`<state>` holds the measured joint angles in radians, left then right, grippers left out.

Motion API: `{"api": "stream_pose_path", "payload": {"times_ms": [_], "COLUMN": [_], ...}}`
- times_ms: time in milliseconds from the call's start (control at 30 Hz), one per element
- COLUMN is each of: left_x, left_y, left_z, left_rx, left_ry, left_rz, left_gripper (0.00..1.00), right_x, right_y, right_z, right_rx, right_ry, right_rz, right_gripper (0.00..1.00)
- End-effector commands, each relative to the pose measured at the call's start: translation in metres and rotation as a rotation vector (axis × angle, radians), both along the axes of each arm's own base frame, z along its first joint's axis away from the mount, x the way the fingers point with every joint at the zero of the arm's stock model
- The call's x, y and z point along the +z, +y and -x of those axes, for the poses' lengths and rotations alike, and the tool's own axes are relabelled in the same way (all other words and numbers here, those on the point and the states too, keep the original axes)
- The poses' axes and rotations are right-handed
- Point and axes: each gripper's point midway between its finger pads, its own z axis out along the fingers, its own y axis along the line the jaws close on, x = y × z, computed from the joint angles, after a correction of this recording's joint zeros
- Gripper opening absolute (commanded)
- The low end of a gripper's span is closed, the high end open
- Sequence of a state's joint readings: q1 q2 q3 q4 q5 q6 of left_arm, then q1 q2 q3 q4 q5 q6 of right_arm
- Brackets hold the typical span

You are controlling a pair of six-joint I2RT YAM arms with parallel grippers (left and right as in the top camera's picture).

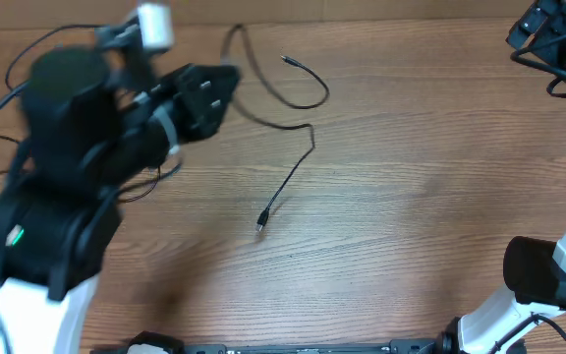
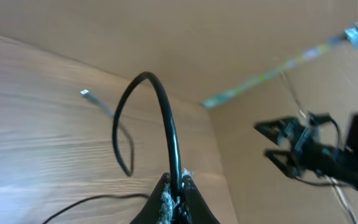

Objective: Untangle cables
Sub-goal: 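Pull the grasped cable to the lower-left of the table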

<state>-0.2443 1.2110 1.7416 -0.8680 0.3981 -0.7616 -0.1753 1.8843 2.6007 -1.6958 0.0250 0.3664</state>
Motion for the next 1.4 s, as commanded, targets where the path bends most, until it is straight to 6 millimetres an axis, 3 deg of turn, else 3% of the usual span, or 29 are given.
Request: {"api": "stream_pose_path", "payload": {"times_ms": [0,267,533,733,833,1033,1267,1367], "left_x": [-0.006,-0.080,-0.105,-0.105,-0.098,-0.079,-0.066,-0.066], "left_y": [0.052,0.125,0.164,0.193,0.203,0.203,0.238,0.262], "left_z": [0.012,0.048,0.075,0.084,0.078,0.061,0.080,0.099], "left_rx": [0.252,0.611,0.801,0.930,0.947,0.866,1.074,1.253], "left_ry": [0.061,0.411,0.568,0.577,0.529,0.395,0.348,0.369], "left_rz": [-0.020,-0.129,-0.139,-0.140,-0.161,-0.236,-0.331,-0.370], "left_gripper": [0.04,0.04,0.04,0.04,0.04,0.04,0.04,0.04], "right_x": [0.003,0.003,0.003,0.003,0.003,0.003,0.003,0.003], "right_y": [0.000,0.000,0.000,0.000,0.000,0.000,0.000,0.000], "right_z": [0.002,0.002,0.002,0.002,0.002,0.002,0.002,0.002], "right_rx": [0.004,0.004,0.004,0.004,0.004,0.004,0.004,0.004], "right_ry": [-0.009,-0.009,-0.009,-0.009,-0.009,-0.009,-0.009,-0.009], "right_rz": [0.001,0.001,0.001,0.001,0.001,0.001,0.001,0.001], "right_gripper": [1.00,1.00,1.00,1.00,1.00,1.00,1.00,1.00]}}
